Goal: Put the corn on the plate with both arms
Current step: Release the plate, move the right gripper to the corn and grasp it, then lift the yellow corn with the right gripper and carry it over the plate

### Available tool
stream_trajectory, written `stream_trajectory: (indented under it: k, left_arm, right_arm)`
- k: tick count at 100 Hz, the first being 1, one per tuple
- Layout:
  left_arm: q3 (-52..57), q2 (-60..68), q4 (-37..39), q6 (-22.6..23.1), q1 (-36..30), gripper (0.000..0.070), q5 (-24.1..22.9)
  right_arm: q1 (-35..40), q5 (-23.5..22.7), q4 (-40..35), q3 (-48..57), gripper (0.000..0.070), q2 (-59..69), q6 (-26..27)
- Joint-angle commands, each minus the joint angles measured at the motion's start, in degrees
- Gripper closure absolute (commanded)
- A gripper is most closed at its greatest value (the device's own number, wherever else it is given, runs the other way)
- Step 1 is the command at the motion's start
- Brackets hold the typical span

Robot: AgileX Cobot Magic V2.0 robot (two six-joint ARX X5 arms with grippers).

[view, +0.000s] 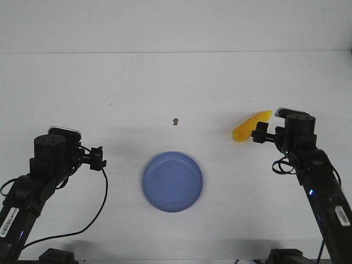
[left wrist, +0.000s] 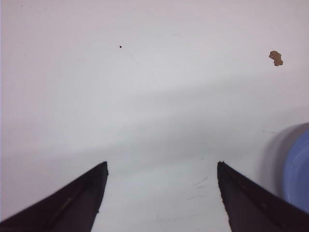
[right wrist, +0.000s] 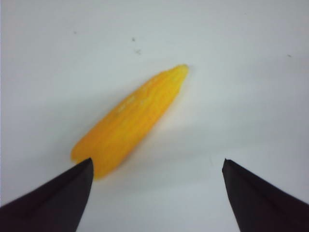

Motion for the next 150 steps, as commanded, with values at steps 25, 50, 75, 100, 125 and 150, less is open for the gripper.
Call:
stream_trajectory:
  k: [25,50,75,100,125,150]
  left_arm:
    - [0.90,0.48,0.31,0.11,-0.04,0.0237,-0.15]
    - [0.90,0.48,0.33,0.11,-0.04,0.0236,-0.15]
    - [0.90,0.48,0.50,0.11,-0.04,0.0237,-0.15]
    - [0.90,0.48,0.48,0.11,-0.04,0.0237,-0.13]
    - [0.90,0.48,0.46,0.07,-0.04,0.0237,-0.13]
    - [0.90,0.48,0.42,0.04,-0.04,0.0237,-0.13]
  right_arm:
    - [0.00,0.07,0.37,10.69,0.0135,18.12,5.53]
    - [0.00,-0.28,0.37,14.99,0.0135,26.23,7.04]
    - [0.00,-5.90,3.50,15.17,0.0135,30.23,10.97]
    - [0.28,-5.88,3.28,15.17,0.0136,31.71,11.06]
    - [0.39,-5.90,2.10,15.17,0.0347,32.28,10.56]
    - [0.39,-6.47,0.48,15.17,0.0668,32.33,9.64]
